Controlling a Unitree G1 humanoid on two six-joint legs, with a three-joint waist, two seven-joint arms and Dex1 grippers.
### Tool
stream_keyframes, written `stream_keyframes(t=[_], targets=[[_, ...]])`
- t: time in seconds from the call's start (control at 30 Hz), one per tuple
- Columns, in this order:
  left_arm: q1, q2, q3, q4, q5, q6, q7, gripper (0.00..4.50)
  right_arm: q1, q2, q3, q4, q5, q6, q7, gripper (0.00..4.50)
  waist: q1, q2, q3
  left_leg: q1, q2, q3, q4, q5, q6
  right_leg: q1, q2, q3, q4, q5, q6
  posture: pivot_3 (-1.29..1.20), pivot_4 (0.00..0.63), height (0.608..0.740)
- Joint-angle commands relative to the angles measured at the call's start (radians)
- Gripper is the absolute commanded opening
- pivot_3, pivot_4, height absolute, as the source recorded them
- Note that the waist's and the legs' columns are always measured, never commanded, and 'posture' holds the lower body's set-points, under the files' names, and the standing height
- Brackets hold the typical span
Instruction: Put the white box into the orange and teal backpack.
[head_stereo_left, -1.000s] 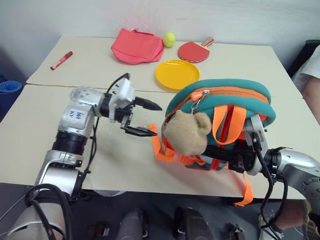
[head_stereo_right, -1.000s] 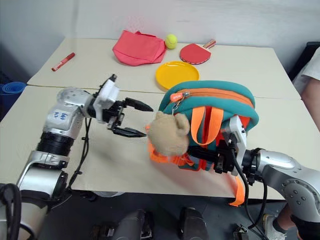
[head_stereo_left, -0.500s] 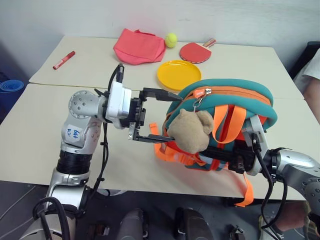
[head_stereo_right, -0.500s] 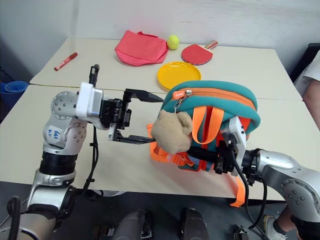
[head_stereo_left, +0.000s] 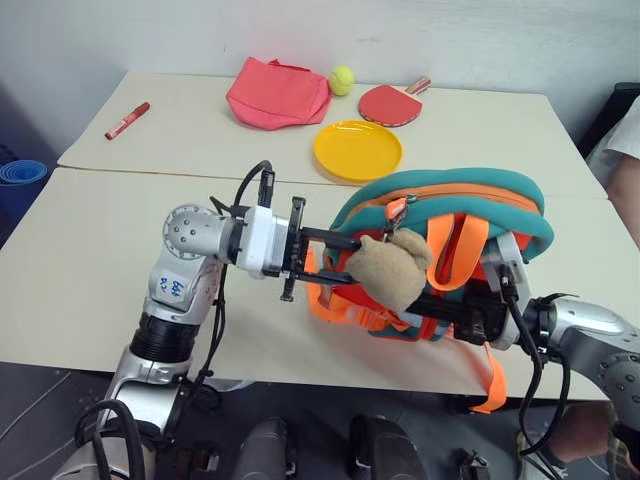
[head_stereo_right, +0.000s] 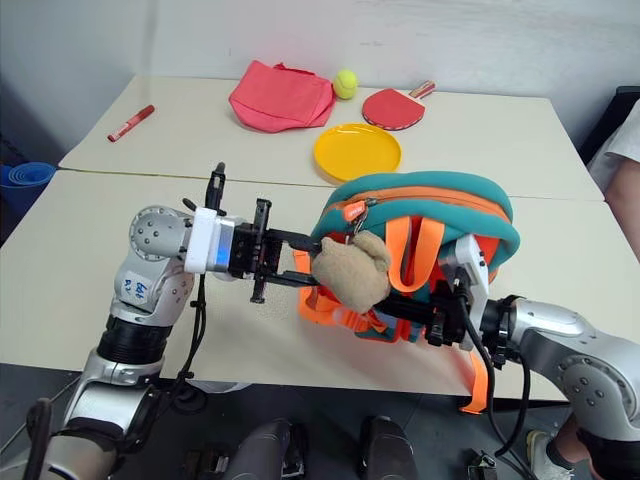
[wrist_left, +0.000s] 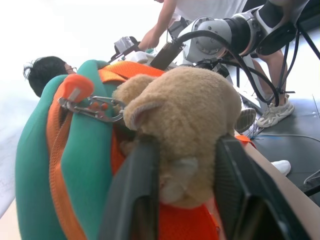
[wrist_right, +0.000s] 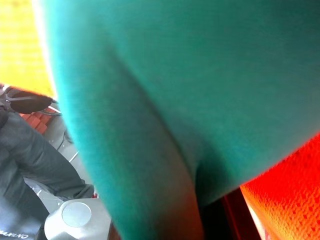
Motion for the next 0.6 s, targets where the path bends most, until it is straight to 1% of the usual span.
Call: stream_keyframes(t=[0.03, 0.07, 0.13, 0.2, 0.3, 0.33, 0.4, 0.43, 0.53, 0.6], targets=[[-0.040, 0.076, 0.085, 0.052, -0.038, 0.097, 0.036, 0.38, 0.032, 0.004, -0.046, -0.044, 0.029, -0.014, -0.006, 0.00, -0.002, 0.000, 0.000, 0.000, 0.000, 0.000, 0.000, 0.000, 0.000, 0.000, 0.000, 0.000, 0.000, 0.000, 0.000, 0.00, 0.150, 0.740], [-0.054, 0.104, 0.110, 0.082, -0.050, 0.125, 0.038, 0.27, 0.045, 0.003, -0.058, -0.048, 0.033, -0.018, -0.009, 0.00, -0.002, 0.000, 0.000, 0.000, 0.000, 0.000, 0.000, 0.000, 0.000, 0.000, 0.000, 0.000, 0.000, 0.000, 0.000, 0.00, 0.150, 0.740], [-0.092, 0.168, 0.159, 0.148, -0.105, 0.245, 0.041, 0.27, 0.081, -0.003, -0.092, -0.056, 0.041, -0.024, -0.006, 0.00, -0.003, 0.000, 0.000, 0.000, 0.001, 0.000, 0.000, 0.000, 0.000, 0.000, 0.001, 0.000, 0.000, 0.000, 0.000, 0.00, 0.150, 0.740], [-0.113, 0.205, 0.182, 0.189, -0.135, 0.319, 0.040, 0.27, 0.104, -0.005, -0.112, -0.062, 0.045, -0.029, -0.008, 0.00, -0.002, 0.000, 0.000, 0.000, 0.001, 0.000, 0.000, 0.000, 0.000, 0.000, 0.001, -0.001, 0.000, 0.000, 0.000, 0.00, 0.150, 0.740], [-0.127, 0.305, 0.195, 0.313, -0.161, 0.483, -0.022, 0.27, 0.140, 0.002, -0.150, -0.072, 0.041, -0.049, -0.022, 0.00, -0.002, 0.000, 0.000, 0.000, 0.000, 0.000, 0.000, 0.000, 0.000, 0.000, 0.002, -0.001, 0.003, 0.000, 0.000, 0.00, 0.150, 0.740], [-0.116, 0.345, 0.193, 0.350, -0.172, 0.541, -0.061, 0.27, 0.153, 0.019, -0.167, -0.079, 0.050, -0.061, -0.041, 0.00, -0.002, 0.000, 0.000, 0.000, -0.001, 0.000, 0.000, 0.000, 0.000, 0.000, 0.004, -0.002, 0.003, 0.000, 0.000, 0.00, 0.150, 0.740], [-0.077, 0.392, 0.172, 0.397, -0.153, 0.572, -0.109, 0.27, 0.174, 0.056, -0.187, -0.093, 0.073, -0.082, -0.080, 0.00, -0.010, 0.000, 0.000, 0.000, 0.000, 0.001, 0.000, 0.000, 0.000, 0.000, 0.006, -0.003, 0.003, 0.000, 0.000, 0.00, 0.150, 0.740], [-0.064, 0.404, 0.164, 0.413, -0.143, 0.575, -0.122, 0.27, 0.182, 0.068, -0.192, -0.099, 0.081, -0.088, -0.093, 0.00, -0.012, 0.000, 0.000, 0.000, 0.001, 0.001, 0.000, -0.001, -0.001, -0.001, 0.007, -0.003, 0.004, 0.000, 0.000, 0.00, 0.150, 0.740], [0.027, 0.397, 0.089, 0.410, -0.050, 0.476, -0.145, 0.27, 0.248, 0.097, -0.184, -0.139, 0.080, -0.103, -0.110, 0.00, -0.013, 0.000, 0.000, 0.000, 0.001, 0.001, -0.001, -0.001, -0.001, -0.001, 0.006, -0.002, 0.003, 0.000, 0.000, 0.00, 0.150, 0.740], [0.056, 0.306, 0.102, 0.417, -0.045, 0.422, -0.063, 0.27, 0.255, 0.137, -0.157, -0.143, 0.081, -0.117, -0.146, 0.00, -0.013, 0.000, 0.000, 0.000, 0.001, 0.001, -0.001, -0.001, -0.001, -0.001, 0.006, 0.001, 0.003, 0.000, 0.000, 0.00, 0.150, 0.740]])
